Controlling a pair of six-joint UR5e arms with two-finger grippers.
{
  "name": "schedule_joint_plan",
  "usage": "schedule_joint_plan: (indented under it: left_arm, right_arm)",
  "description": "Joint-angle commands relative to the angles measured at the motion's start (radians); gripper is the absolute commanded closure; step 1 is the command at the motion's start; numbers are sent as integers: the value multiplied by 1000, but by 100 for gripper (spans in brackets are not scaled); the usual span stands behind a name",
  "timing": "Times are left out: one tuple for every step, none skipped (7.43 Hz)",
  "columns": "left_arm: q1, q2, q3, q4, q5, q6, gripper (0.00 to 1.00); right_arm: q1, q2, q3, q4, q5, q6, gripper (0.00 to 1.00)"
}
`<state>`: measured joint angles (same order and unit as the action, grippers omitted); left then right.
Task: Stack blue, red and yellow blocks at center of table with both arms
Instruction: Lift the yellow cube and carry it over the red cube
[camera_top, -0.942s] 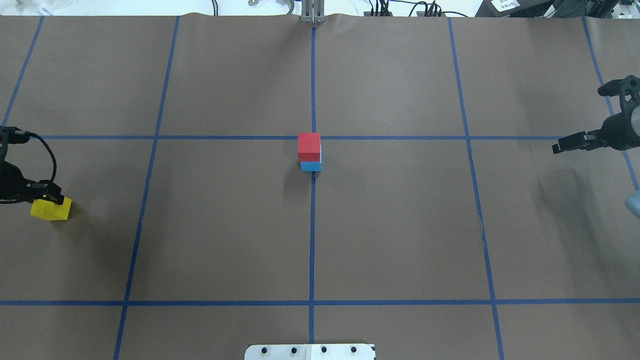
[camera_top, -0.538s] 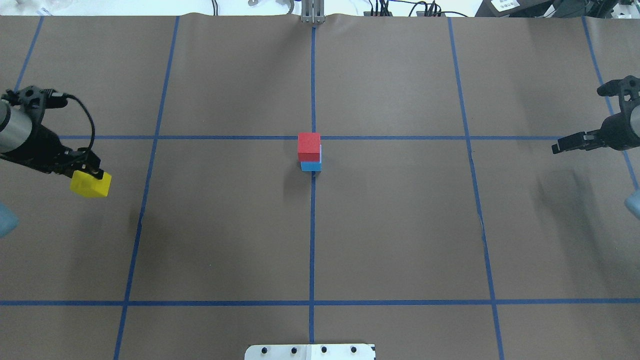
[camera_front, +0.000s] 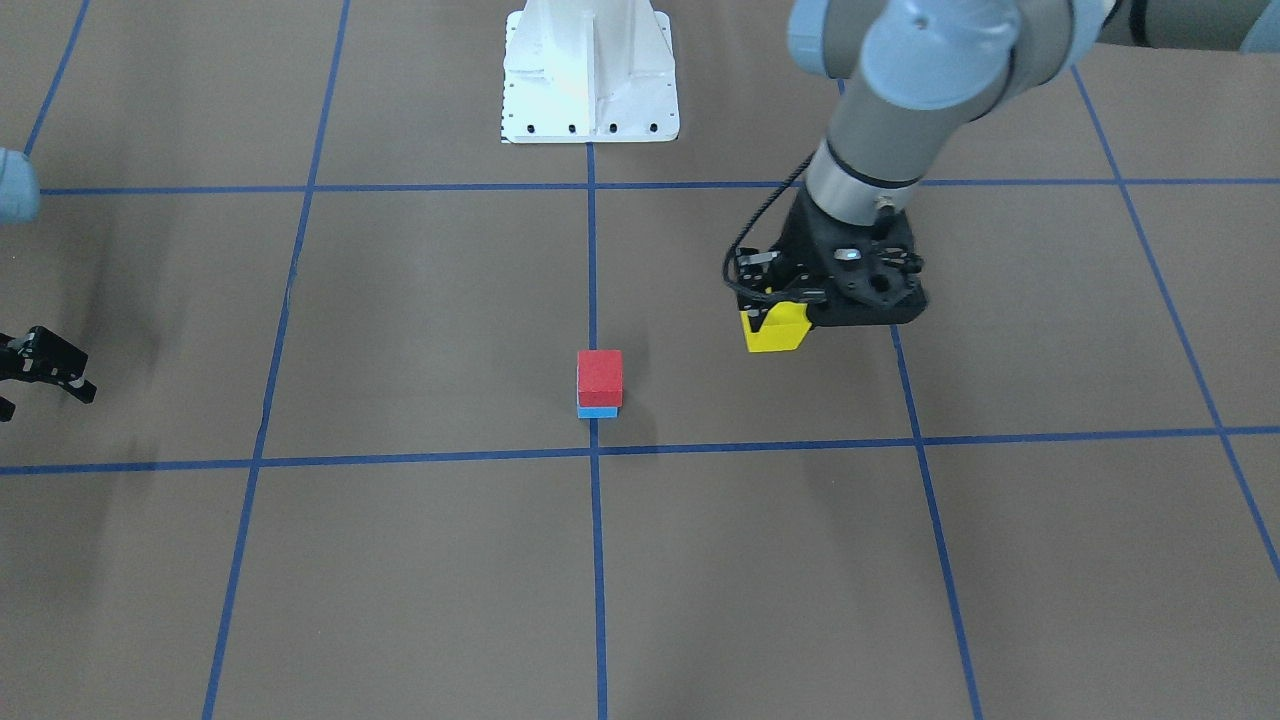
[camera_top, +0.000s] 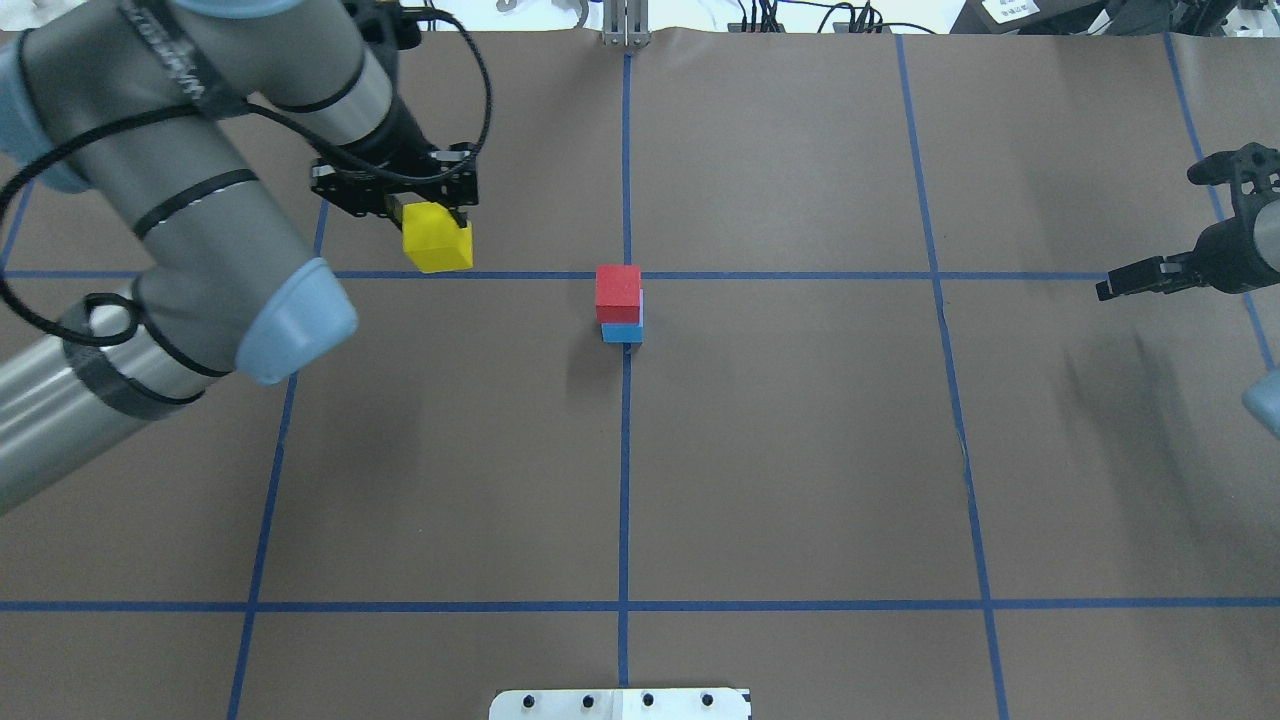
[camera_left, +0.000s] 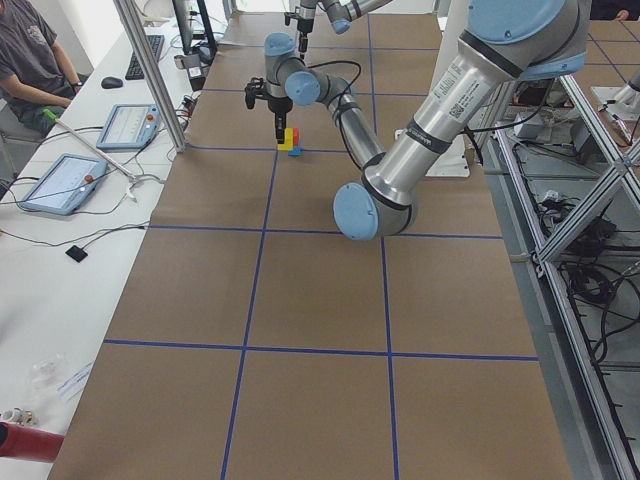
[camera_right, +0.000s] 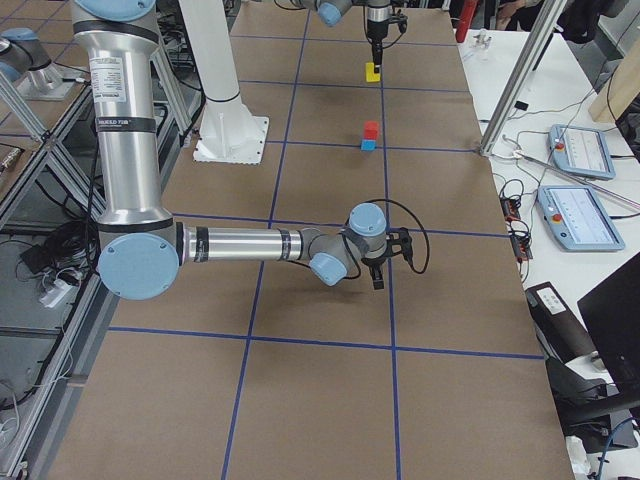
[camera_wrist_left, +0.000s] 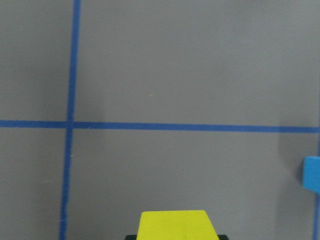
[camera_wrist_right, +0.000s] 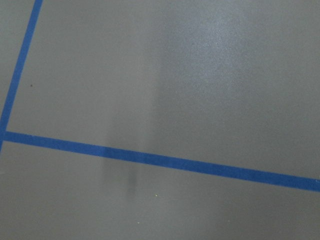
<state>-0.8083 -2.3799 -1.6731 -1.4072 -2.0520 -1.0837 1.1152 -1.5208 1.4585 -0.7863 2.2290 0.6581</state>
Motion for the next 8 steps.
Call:
schedule_joint_plan:
  left_arm:
    - [53, -278, 354, -4, 49, -35, 100]
    - [61, -298, 402, -24, 49, -6, 100]
    - [93, -292, 429, -50, 49, 17, 100]
    - [96, -297, 444, -68, 41, 15, 100]
    - [107, -295, 444, -68, 41, 8, 100]
    - [116, -295, 443, -67, 39, 5, 100]
    - [116, -297, 437, -64, 36, 5, 100]
    - [116, -295, 435, -61, 12, 5, 100]
  right_arm:
    - [0, 5, 0, 2, -2, 0, 1]
    - [0, 5, 0, 2, -2, 0, 1]
    - [0, 5, 2, 2, -2, 2, 1]
    - [0, 5, 3, 2, -2, 2, 1]
    - [0, 5, 2, 2, -2, 2, 1]
    - [0, 5, 0, 2, -2, 2, 1]
    - [0, 5, -1, 2, -2, 2, 1]
    - [0, 4, 0, 2, 0, 2, 1]
